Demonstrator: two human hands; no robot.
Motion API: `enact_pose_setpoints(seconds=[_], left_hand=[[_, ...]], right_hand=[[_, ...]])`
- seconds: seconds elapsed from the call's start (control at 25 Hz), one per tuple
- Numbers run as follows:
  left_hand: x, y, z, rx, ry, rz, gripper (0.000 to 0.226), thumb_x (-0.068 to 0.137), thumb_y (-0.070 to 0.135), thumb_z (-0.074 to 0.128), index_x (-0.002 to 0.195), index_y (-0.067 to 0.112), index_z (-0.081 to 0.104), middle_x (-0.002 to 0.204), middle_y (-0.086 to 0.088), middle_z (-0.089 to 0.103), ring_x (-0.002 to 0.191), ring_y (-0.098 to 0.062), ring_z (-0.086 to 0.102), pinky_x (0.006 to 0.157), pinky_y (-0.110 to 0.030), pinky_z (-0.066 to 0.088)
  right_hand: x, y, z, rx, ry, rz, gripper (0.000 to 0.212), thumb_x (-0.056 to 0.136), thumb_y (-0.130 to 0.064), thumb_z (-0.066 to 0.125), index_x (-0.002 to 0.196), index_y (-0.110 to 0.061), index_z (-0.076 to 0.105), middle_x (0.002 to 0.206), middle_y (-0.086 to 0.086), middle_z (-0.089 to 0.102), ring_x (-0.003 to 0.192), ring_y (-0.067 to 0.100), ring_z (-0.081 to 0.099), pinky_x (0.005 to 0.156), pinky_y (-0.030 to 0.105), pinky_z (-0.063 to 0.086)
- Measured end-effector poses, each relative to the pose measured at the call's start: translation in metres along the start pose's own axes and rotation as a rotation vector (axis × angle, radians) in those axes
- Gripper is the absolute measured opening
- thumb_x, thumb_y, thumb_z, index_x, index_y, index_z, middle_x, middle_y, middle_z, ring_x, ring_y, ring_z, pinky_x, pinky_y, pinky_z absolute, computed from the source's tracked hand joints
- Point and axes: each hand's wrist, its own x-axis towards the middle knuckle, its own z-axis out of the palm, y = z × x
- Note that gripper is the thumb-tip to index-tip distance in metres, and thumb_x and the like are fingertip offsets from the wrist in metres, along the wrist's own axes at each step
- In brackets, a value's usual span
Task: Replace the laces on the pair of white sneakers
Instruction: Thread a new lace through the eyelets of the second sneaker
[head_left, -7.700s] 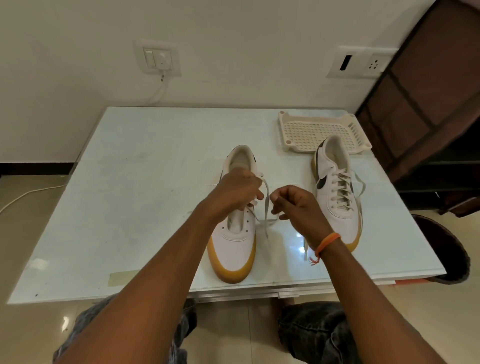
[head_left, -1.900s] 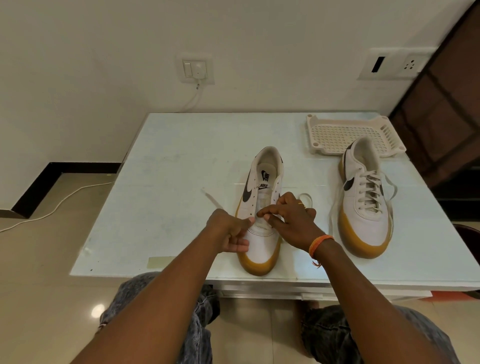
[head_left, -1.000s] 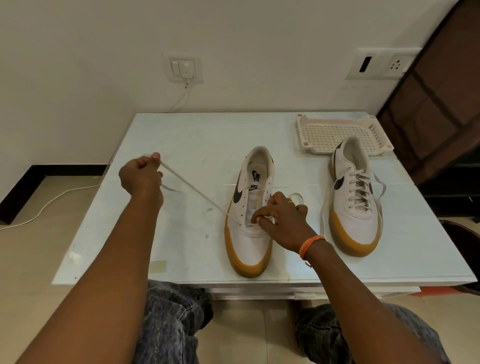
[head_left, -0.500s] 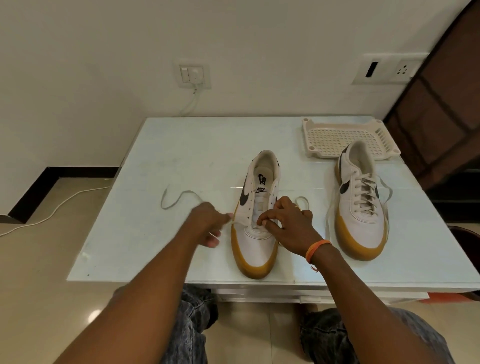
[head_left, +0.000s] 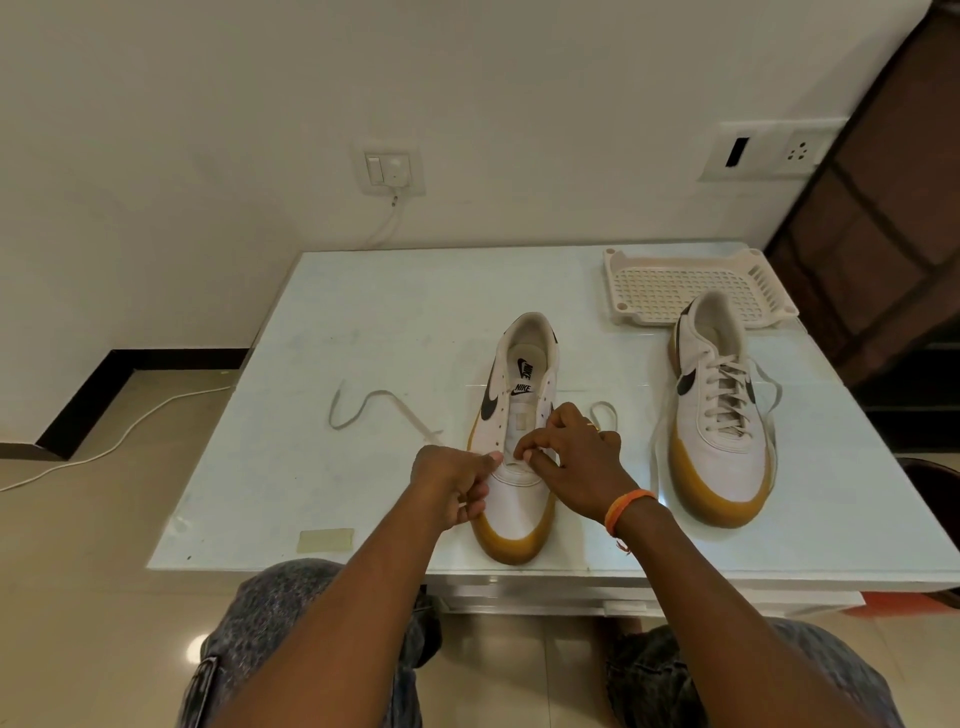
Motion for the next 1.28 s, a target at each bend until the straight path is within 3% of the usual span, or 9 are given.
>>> enact_pose_setpoints(seconds=[0.24, 0.36, 0.44, 0.52, 0.64, 0.8, 0.92, 1.12, 1.28], left_hand=[[0.002, 0.010, -0.010, -0.255, 0.028, -0.026, 0.006, 0.092, 0.014, 0.066, 0.097, 0.010, 0.064, 0.088, -0.006, 0.067, 0.073, -0.015, 0.065, 0.063, -0.033, 0.050], [0.007, 0.011, -0.011, -0.169, 0.071, 0.029, 0.010, 0.090, 0.013, 0.067, 0.099, 0.008, 0.065, 0.093, -0.008, 0.069, 0.075, -0.016, 0.065, 0.063, -0.032, 0.051], [0.005, 0.008, -0.006, -0.118, 0.056, 0.039, 0.014, 0.088, 0.013, 0.070, 0.100, 0.010, 0.066, 0.091, -0.007, 0.069, 0.074, -0.014, 0.063, 0.062, -0.029, 0.049], [0.004, 0.004, -0.002, -0.136, 0.049, 0.046, 0.016, 0.085, 0.010, 0.073, 0.099, 0.010, 0.066, 0.085, -0.006, 0.067, 0.072, -0.013, 0.061, 0.060, -0.027, 0.047], [0.005, 0.005, -0.001, -0.254, 0.069, 0.067, 0.022, 0.083, 0.003, 0.074, 0.102, 0.007, 0.065, 0.087, -0.010, 0.068, 0.065, -0.013, 0.062, 0.048, -0.024, 0.047], [0.002, 0.008, -0.004, -0.426, 0.047, 0.103, 0.026, 0.084, -0.005, 0.070, 0.106, 0.004, 0.059, 0.092, -0.016, 0.070, 0.067, -0.018, 0.066, 0.055, -0.024, 0.053], [0.000, 0.010, -0.006, -0.550, -0.036, 0.064, 0.031, 0.088, -0.008, 0.063, 0.115, 0.003, 0.053, 0.096, -0.015, 0.068, 0.073, -0.020, 0.066, 0.069, -0.029, 0.053], [0.005, 0.009, -0.003, -0.577, -0.040, 0.024, 0.041, 0.091, -0.005, 0.061, 0.130, -0.007, 0.048, 0.118, -0.022, 0.066, 0.072, -0.019, 0.067, 0.063, -0.027, 0.051], [0.004, 0.011, -0.004, -0.581, -0.034, 0.020, 0.034, 0.091, -0.007, 0.059, 0.124, -0.010, 0.051, 0.120, -0.022, 0.064, 0.071, -0.020, 0.065, 0.077, -0.030, 0.051]], right_hand=[[0.002, 0.002, 0.004, -0.021, 0.010, -0.007, 0.018, 0.097, -0.035, 0.052, 0.104, -0.037, 0.068, 0.101, -0.006, 0.040, 0.098, 0.013, 0.047, 0.095, 0.037, 0.030], [-0.001, 0.007, 0.003, 0.073, -0.017, -0.036, 0.016, 0.092, -0.038, 0.061, 0.107, -0.037, 0.067, 0.103, -0.006, 0.040, 0.099, 0.012, 0.047, 0.091, 0.036, 0.041], [-0.008, 0.011, -0.002, 0.210, -0.084, -0.049, 0.032, 0.086, -0.037, 0.070, 0.118, -0.035, 0.063, 0.108, -0.006, 0.040, 0.100, 0.010, 0.047, 0.090, 0.029, 0.046], [-0.015, 0.015, -0.002, 0.147, -0.069, -0.085, 0.040, 0.087, -0.029, 0.071, 0.126, -0.032, 0.060, 0.106, -0.005, 0.047, 0.097, 0.011, 0.053, 0.088, 0.026, 0.049], [-0.023, 0.015, 0.003, -0.086, 0.108, -0.166, 0.042, 0.088, -0.013, 0.066, 0.128, -0.024, 0.060, 0.097, 0.000, 0.064, 0.082, 0.019, 0.063, 0.078, 0.039, 0.055], [-0.029, 0.022, 0.009, -0.164, 0.194, -0.131, 0.041, 0.082, -0.027, 0.069, 0.120, -0.019, 0.059, 0.106, 0.001, 0.061, 0.089, 0.019, 0.061, 0.077, 0.039, 0.051], [-0.031, 0.021, 0.013, -0.045, 0.122, -0.121, 0.018, 0.088, -0.026, 0.066, 0.104, -0.018, 0.061, 0.104, -0.001, 0.060, 0.093, 0.018, 0.059, 0.082, 0.038, 0.049], [-0.030, 0.019, 0.014, -0.082, 0.149, -0.138, 0.010, 0.085, -0.015, 0.065, 0.080, -0.014, 0.057, 0.077, 0.001, 0.059, 0.067, 0.018, 0.056, 0.066, 0.036, 0.049], [-0.032, 0.011, 0.019, -0.330, 0.294, -0.188, 0.014, 0.073, -0.010, 0.067, 0.073, -0.015, 0.054, 0.060, 0.001, 0.052, 0.046, 0.020, 0.046, 0.053, 0.030, 0.040]])
